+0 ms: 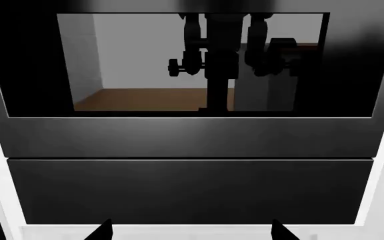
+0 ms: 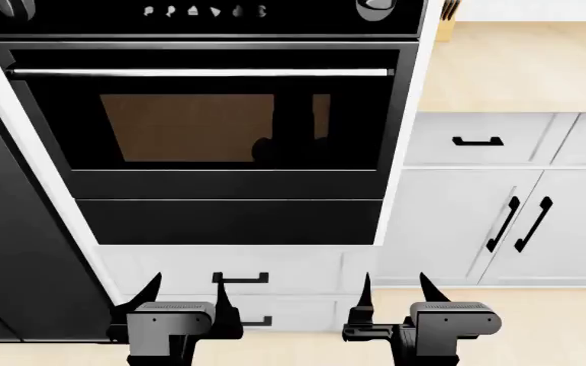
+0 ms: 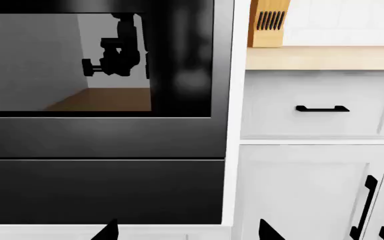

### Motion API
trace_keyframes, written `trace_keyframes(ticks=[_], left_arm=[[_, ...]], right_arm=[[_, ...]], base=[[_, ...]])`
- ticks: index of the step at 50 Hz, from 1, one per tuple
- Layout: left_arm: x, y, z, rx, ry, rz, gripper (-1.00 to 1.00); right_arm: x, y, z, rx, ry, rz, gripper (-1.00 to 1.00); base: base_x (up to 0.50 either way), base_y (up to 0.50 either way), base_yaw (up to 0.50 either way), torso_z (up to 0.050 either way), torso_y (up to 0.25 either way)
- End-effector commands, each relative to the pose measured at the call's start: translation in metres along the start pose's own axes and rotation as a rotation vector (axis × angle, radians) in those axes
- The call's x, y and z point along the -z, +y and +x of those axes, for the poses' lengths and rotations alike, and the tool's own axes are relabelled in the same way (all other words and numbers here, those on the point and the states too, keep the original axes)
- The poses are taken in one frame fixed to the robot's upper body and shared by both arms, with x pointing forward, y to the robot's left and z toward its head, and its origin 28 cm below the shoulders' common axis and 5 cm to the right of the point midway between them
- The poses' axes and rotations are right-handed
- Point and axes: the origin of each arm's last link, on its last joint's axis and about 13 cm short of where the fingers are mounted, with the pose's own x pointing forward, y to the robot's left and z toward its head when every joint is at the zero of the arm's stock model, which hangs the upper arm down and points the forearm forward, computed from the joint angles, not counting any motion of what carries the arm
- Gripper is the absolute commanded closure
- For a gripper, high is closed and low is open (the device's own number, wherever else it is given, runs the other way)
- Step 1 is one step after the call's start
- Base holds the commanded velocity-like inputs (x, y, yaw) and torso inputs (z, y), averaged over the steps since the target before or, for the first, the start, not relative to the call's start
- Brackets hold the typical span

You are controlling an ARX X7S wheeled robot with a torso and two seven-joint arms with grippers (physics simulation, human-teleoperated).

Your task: Preheat the oven by turning the temperature knob.

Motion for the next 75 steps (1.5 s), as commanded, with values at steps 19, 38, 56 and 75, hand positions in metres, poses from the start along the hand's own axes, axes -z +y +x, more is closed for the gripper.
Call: trace_keyframes(ticks=[19, 38, 56, 75], left_arm=[[-0.019, 0.002, 0.005, 0.002, -0.073, 0.031, -1.0], [-0.138, 0.015, 0.017, -0.03, -0.507, 0.083, -1.0], [-0.168, 0.013, 0.017, -0.013, -0.595, 0.055, -1.0], [-0.174, 0.014, 0.021, -0.017, -0.633, 0.048, -1.0]], right_arm=[[-0.029, 0.001, -0.004, 0.055, -0.079, -0.129, -1.0], [-0.122, -0.003, 0.003, 0.072, -0.383, -0.194, -1.0], [-0.155, -0.002, -0.005, 0.075, -0.504, -0.202, -1.0], [-0.169, -0.002, -0.001, 0.068, -0.56, -0.195, -1.0]], base=[[0.0, 0.0, 0.0, 0.0, 0.0], [0.0, 0.0, 0.0, 0.0, 0.0], [0.0, 0.0, 0.0, 0.0, 0.0], [0.0, 0.0, 0.0, 0.0, 0.0]])
